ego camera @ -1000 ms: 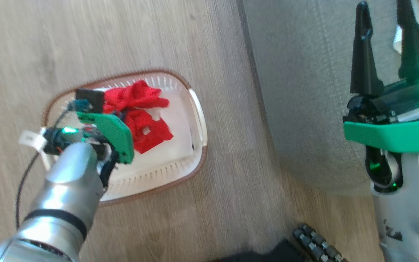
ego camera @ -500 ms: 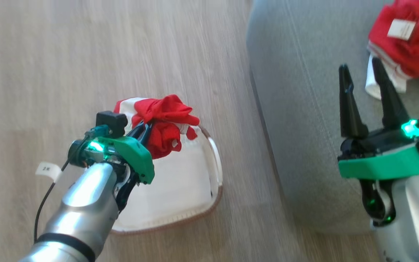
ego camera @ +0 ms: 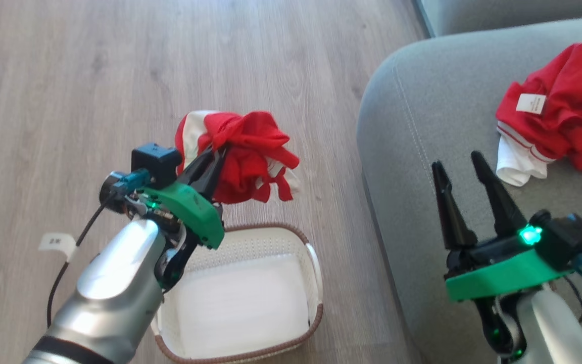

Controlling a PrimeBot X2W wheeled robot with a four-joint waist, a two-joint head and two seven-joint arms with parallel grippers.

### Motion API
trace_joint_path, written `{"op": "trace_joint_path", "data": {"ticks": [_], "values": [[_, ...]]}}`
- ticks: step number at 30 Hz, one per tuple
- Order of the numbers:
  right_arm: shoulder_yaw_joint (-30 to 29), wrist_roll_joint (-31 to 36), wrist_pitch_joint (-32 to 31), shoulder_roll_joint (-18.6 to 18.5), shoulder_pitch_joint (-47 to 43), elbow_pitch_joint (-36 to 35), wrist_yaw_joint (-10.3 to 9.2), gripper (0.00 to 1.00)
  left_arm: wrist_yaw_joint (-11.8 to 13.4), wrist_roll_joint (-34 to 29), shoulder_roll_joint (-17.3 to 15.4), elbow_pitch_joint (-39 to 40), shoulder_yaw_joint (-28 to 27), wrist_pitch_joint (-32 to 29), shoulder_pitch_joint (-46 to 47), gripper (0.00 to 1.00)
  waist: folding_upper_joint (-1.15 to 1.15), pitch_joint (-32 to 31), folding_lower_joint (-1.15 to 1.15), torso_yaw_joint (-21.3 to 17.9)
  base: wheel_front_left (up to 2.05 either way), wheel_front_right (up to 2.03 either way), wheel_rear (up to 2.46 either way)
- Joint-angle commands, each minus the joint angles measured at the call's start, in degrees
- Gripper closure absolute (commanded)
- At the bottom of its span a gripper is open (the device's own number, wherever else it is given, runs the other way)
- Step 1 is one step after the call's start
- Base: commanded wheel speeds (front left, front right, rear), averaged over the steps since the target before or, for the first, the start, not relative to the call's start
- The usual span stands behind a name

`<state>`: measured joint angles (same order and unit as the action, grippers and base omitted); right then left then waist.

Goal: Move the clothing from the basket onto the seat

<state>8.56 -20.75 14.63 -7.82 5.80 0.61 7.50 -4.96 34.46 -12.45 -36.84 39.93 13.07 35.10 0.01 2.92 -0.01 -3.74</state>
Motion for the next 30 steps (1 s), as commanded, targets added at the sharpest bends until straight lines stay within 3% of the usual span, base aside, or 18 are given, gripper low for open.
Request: {"op": "trace_joint_path", "data": {"ticks": [1,14,22,30], "values": [[1.52,-0.42,0.26,-1.12,0.49,-1.43,-0.01,0.0,0.67,-0.07,-2.27,3.47,-2.53,-0.31,2.11,1.0,-0.01,-1.23,0.01,0.19,0.0,0.0,0.0],[4.43,-1.11,0.06,-1.68,-1.54,-0.17,-0.01,0.0,5.96,1.19,-7.88,26.34,-4.1,-7.83,-1.27,1.0,-0.01,-3.06,0.01,0.31,0.0,0.0,0.0],[8.79,-1.56,-0.5,-2.39,0.6,1.13,-0.01,0.0,7.28,1.36,-8.79,31.77,-3.53,-9.93,-2.57,1.0,-0.01,-2.6,0.01,0.75,0.0,0.0,0.0],[17.94,-4.33,-1.07,-4.32,9.09,7.14,-0.01,0.0,6.91,1.34,-8.25,33.63,-1.83,-11.1,-2.59,1.0,-0.01,-2.57,0.01,2.08,0.0,0.0,0.0]]}}
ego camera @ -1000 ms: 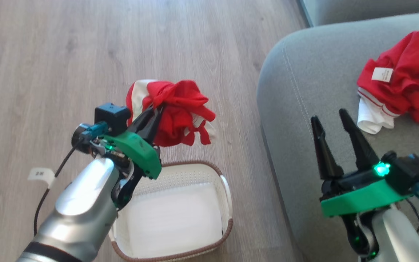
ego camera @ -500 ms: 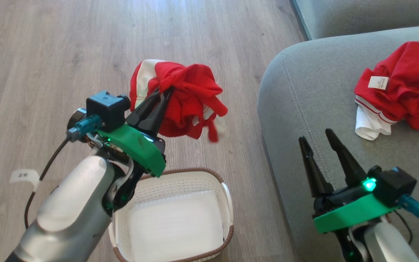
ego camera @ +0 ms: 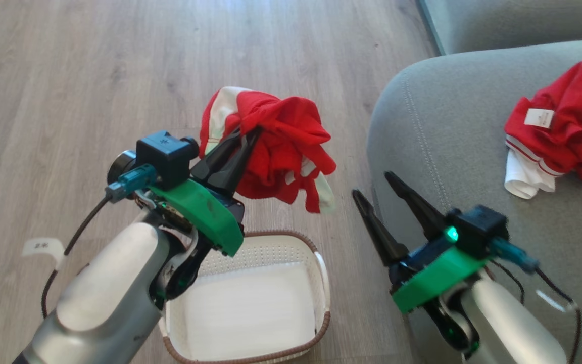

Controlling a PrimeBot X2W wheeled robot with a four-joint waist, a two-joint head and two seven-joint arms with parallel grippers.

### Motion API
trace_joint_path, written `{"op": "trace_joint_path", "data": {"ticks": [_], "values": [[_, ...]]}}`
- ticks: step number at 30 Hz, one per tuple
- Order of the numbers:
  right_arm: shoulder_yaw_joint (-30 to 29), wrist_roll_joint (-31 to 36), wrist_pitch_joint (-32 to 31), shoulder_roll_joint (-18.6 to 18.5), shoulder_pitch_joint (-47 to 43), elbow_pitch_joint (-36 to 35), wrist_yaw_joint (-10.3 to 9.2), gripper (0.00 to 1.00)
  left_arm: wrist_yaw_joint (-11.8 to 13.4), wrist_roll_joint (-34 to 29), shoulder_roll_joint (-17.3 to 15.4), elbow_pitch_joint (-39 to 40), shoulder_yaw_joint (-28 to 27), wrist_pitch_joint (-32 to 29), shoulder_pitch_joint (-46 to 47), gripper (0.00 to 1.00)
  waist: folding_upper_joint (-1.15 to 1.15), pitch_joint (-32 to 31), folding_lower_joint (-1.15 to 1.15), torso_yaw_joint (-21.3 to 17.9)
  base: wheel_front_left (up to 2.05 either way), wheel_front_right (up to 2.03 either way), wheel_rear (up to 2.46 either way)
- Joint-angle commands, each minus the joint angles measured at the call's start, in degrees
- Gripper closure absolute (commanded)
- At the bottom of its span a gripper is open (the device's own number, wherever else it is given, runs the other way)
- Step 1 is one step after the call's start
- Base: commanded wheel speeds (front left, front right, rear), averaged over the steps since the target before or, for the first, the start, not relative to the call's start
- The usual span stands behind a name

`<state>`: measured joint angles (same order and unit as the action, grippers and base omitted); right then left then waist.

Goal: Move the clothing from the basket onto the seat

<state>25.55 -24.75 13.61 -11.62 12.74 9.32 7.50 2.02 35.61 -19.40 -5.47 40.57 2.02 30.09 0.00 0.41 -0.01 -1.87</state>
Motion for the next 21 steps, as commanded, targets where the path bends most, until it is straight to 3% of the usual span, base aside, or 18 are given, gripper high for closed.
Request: {"op": "trace_joint_path", "data": {"ticks": [1,9,21], "values": [[1.94,-0.99,0.0,-0.67,3.39,-0.45,-0.01,0.0,-0.17,0.22,-1.14,2.35,-2.21,-0.15,2.43,1.0,0.0,-0.09,0.01,0.52,0.0,0.0,0.0],[11.96,-5.97,0.39,-1.76,12.82,9.98,-0.01,0.0,-1.32,0.9,0.53,2.64,-0.12,-0.78,2.39,1.0,0.0,-0.43,0.01,3.61,0.0,0.0,0.0],[21.52,-12.88,1.21,0.4,22.33,24.94,-0.01,0.0,-2.93,0.87,3.52,2.97,3.73,-2.0,3.15,1.0,0.0,-0.84,0.01,8.33,0.0,0.0,0.0]]}}
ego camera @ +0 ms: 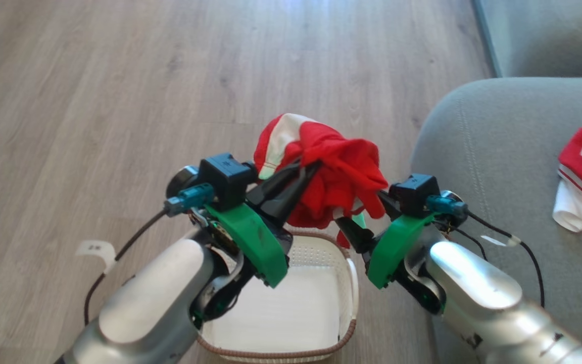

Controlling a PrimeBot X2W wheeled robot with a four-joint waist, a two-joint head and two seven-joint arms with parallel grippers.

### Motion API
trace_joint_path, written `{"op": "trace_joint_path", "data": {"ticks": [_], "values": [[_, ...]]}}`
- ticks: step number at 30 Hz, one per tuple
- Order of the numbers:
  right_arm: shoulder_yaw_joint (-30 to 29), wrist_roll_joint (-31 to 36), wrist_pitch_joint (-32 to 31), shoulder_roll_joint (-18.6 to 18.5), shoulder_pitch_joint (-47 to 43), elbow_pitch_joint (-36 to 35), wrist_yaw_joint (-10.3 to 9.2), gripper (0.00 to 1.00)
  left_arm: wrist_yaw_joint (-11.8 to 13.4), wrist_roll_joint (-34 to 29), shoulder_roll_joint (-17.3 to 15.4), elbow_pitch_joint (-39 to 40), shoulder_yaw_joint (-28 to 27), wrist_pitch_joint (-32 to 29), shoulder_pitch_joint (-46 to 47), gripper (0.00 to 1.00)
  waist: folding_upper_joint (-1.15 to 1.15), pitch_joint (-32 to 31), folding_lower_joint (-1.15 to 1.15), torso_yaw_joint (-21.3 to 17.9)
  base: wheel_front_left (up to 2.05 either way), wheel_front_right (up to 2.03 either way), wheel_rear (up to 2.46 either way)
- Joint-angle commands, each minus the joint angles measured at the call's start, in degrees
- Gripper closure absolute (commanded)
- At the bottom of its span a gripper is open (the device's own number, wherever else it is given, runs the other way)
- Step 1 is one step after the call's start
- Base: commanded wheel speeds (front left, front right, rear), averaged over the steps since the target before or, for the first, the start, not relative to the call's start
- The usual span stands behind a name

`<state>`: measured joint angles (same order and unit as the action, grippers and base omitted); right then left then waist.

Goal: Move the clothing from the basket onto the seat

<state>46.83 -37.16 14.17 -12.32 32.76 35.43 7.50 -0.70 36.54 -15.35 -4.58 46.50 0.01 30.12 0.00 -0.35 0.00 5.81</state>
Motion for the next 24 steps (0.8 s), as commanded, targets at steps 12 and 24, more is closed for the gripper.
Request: {"op": "trace_joint_path", "data": {"ticks": [12,24], "values": [[3.97,-4.93,0.82,3.01,6.89,4.33,-0.01,1.0,-0.52,0.33,0.54,1.82,-0.63,-0.09,2.98,1.0,0.0,-0.01,0.0,3.75,0.0,0.0,0.0],[-4.4,-1.59,0.83,1.63,3.65,-1.66,-0.01,1.0,0.77,0.87,-1.5,1.45,-2.16,0.68,2.1,1.0,0.0,0.53,0.0,1.67,0.0,0.0,0.0]]}}
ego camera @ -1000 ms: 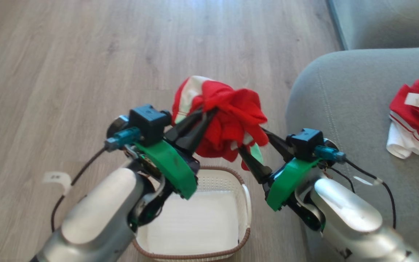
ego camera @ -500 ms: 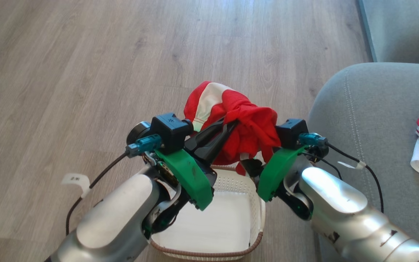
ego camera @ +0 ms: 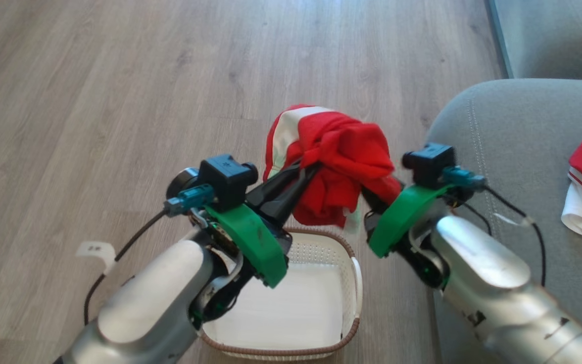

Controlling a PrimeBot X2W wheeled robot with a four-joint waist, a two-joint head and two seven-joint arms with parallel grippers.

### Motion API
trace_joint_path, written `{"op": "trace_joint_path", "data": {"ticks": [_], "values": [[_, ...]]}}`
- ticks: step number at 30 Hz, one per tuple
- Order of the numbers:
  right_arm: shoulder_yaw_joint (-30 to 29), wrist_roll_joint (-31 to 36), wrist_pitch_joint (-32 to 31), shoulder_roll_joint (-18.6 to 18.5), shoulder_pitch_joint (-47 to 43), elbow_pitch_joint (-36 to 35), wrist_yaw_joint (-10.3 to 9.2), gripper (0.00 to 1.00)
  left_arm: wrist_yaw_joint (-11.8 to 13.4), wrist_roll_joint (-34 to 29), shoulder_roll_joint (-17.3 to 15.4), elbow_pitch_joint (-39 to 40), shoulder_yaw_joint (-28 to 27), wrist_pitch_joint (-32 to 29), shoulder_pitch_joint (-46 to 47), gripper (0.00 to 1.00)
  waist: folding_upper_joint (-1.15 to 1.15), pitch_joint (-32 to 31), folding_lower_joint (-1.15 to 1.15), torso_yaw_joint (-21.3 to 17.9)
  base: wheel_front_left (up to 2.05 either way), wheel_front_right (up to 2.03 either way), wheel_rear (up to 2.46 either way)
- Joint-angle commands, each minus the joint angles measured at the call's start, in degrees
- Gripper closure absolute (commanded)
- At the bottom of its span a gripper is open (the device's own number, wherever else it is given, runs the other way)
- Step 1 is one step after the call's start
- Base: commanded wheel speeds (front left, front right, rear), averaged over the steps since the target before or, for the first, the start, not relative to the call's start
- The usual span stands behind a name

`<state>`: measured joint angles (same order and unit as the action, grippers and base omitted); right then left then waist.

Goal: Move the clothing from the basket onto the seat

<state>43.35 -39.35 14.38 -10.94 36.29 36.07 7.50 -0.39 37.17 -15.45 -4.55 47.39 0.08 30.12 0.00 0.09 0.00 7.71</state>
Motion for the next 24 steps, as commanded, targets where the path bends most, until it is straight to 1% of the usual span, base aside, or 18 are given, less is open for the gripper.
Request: {"op": "trace_joint_path", "data": {"ticks": [1,2,3,4,5,12,15,19,24], "values": [[-2.11,1.22,0.62,0.0,-0.41,-3.21,-0.01,1.0,0.59,0.29,-1.67,1.44,-3.19,0.68,1.89,1.0,0.0,0.13,0.0,-0.44,0.0,0.0,0.0],[-3.29,1.82,0.62,-0.25,-1.04,-4.15,-0.01,1.0,0.7,0.34,-1.9,1.44,-3.25,0.73,1.62,1.0,0.0,0.12,0.0,-0.64,0.0,0.0,0.0],[-4.48,2.34,0.62,-0.48,-1.73,-5.13,-0.01,1.0,0.78,0.42,-2.07,1.47,-3.23,0.74,1.31,0.9,0.0,0.11,0.0,-0.85,0.0,0.0,0.0],[-5.69,2.89,0.62,-0.74,-2.44,-6.17,-0.01,1.0,0.79,0.56,-2.15,1.54,-3.15,0.73,1.0,0.52,0.0,0.09,0.0,-1.06,0.0,0.0,0.0],[-6.87,3.41,0.62,-0.97,-3.19,-7.19,-0.01,1.0,0.72,0.98,-2.04,1.68,-3.15,0.8,0.63,0.0,0.0,0.07,0.0,-1.31,0.0,0.0,0.0],[-14.27,6.28,0.62,-1.97,-7.71,-13.6,-0.01,1.0,1.18,0.94,-2.51,2.07,-2.68,0.87,-0.4,0.0,0.0,0.09,0.0,-3.88,0.0,0.0,0.0],[-15.9,6.87,0.62,-2.28,-8.7,-15.38,-0.01,1.0,1.46,0.72,-2.7,2.15,-2.66,0.99,-0.52,0.0,0.0,0.22,0.0,-4.93,0.0,0.0,0.0],[-18.68,7.57,0.62,-3.07,-10.51,-18.8,-0.01,1.0,1.73,0.33,-2.99,2.22,-2.5,1.48,-0.79,0.0,0.0,0.58,0.0,-7.56,0.0,0.0,0.0],[-21.33,8.57,0.62,-4.12,-12.95,-22.65,-0.01,1.0,1.46,-0.19,-3.35,2.22,-2.27,2.72,-1.0,0.0,0.0,0.86,0.0,-12.0,0.0,0.0,0.0]]}}
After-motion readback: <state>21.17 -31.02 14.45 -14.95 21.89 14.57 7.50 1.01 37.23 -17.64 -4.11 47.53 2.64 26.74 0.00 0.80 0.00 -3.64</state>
